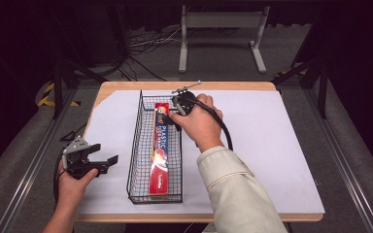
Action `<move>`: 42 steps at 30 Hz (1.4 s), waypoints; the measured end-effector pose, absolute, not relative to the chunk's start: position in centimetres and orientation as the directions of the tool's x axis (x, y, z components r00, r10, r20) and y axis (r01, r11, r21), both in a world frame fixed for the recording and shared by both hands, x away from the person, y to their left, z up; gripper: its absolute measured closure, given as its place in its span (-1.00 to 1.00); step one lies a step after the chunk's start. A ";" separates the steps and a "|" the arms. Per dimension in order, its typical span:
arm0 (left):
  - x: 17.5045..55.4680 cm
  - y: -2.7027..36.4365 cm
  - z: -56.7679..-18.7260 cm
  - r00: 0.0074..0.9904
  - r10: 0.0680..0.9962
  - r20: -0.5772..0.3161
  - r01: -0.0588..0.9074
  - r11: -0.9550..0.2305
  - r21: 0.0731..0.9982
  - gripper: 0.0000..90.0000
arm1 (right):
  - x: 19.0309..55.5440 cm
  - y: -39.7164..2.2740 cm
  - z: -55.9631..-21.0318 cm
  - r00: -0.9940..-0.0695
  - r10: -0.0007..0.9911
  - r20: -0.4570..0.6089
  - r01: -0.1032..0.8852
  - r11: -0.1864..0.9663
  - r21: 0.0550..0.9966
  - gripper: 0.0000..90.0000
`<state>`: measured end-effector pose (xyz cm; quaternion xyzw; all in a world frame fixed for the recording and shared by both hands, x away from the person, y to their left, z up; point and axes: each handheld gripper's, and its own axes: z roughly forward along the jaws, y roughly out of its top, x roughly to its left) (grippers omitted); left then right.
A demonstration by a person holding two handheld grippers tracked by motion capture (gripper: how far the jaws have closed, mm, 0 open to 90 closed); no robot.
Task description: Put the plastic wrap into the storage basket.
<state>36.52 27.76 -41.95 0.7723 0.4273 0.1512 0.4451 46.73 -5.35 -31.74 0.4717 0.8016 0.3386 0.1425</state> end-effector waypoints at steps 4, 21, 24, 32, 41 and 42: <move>36.7 27.8 -42.0 0.588 0.795 -0.148 0.527 -0.238 0.816 -0.75 | 46.4 -7.8 -31.1 -0.553 0.829 0.079 0.626 0.352 0.696 -0.54; 37.2 27.9 -42.4 0.588 0.796 -0.144 0.528 -0.243 0.813 -0.76 | 44.1 -17.5 -29.5 -0.598 0.800 0.051 0.519 0.338 0.785 -0.58; 37.3 27.9 -42.5 0.592 0.794 -0.140 0.525 -0.249 0.814 -0.76 | 43.5 -19.7 -29.8 -0.596 0.802 0.042 0.499 0.329 0.802 -0.58; 37.7 27.8 -43.0 0.612 0.782 -0.123 0.506 -0.267 0.820 -0.77 | 42.3 -25.2 -31.1 -0.565 0.825 0.002 0.465 0.316 0.827 -0.58; 37.8 28.2 -43.5 0.630 0.769 -0.108 0.473 -0.269 0.839 -0.77 | 40.8 -30.0 -34.0 -0.538 0.842 -0.032 0.442 0.314 0.840 -0.61; 37.8 28.2 -43.7 0.632 0.767 -0.107 0.468 -0.268 0.842 -0.77 | 40.7 -30.5 -34.5 -0.536 0.844 -0.032 0.439 0.311 0.843 -0.62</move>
